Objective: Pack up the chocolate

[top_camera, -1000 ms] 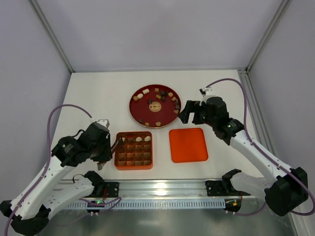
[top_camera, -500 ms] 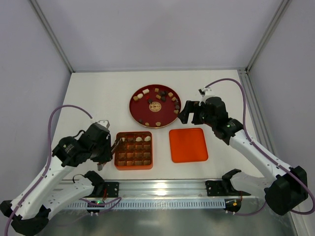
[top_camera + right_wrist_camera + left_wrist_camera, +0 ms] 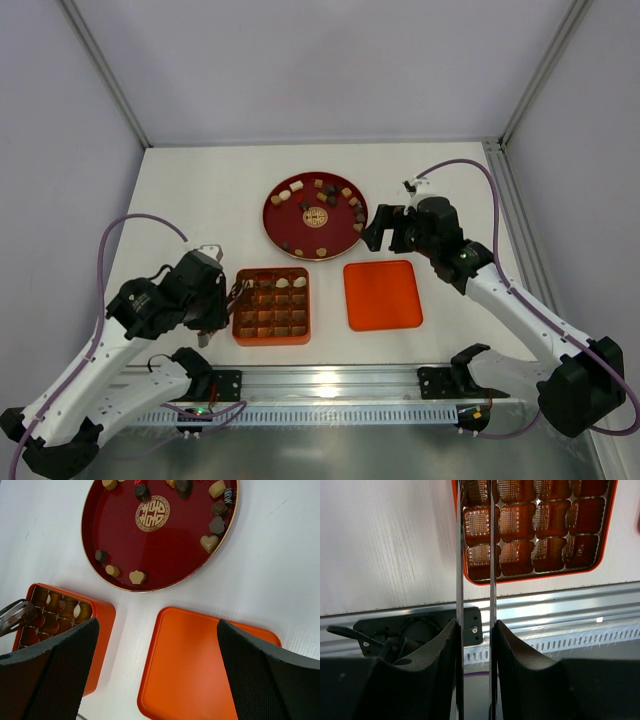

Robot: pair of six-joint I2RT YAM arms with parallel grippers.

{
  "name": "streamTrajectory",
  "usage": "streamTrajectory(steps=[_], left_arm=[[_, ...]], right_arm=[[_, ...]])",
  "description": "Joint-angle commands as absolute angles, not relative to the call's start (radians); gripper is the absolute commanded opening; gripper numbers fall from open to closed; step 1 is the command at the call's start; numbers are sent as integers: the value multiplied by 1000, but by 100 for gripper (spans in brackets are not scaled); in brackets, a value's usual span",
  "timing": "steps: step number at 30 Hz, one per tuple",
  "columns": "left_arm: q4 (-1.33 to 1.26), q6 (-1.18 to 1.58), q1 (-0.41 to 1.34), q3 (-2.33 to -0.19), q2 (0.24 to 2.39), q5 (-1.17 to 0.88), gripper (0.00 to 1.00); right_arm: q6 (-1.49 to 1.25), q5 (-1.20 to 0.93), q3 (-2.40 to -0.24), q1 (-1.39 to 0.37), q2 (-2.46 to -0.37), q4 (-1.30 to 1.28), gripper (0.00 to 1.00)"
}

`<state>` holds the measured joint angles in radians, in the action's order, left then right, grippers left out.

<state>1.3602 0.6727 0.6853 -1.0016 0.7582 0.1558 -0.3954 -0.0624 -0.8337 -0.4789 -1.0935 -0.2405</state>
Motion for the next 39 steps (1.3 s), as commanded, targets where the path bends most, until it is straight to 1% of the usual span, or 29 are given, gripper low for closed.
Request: streamTrajectory(steps=[1,12,16,20,27,34,39], left_arm=[[1660,669,689,-1011,750,153,34],[1651,664,689,-1058,765,130,34],[1637,661,689,-1112,788,114,34],[1623,647,689,-1216,833,107,34],[1550,585,689,-1371,985,138,34],[1434,488,687,-1543,1243,216,36],[1341,394,657,-1684,1428,213,36]], right_arm=[[-399,-51,-848,-485,-1091,-201,100],[-399,-49,-848,-485,-1092,-201,100],[-394,-46,-850,-485,-1092,-202,100],[-390,-48,-856,-483,-1094,-203,100],[-379,-55,-867,-486,-1098,-206,100],[-377,-69,-867,-485,-1094,-209,100],[-376,-75,-867,-485,-1078,-216,100]])
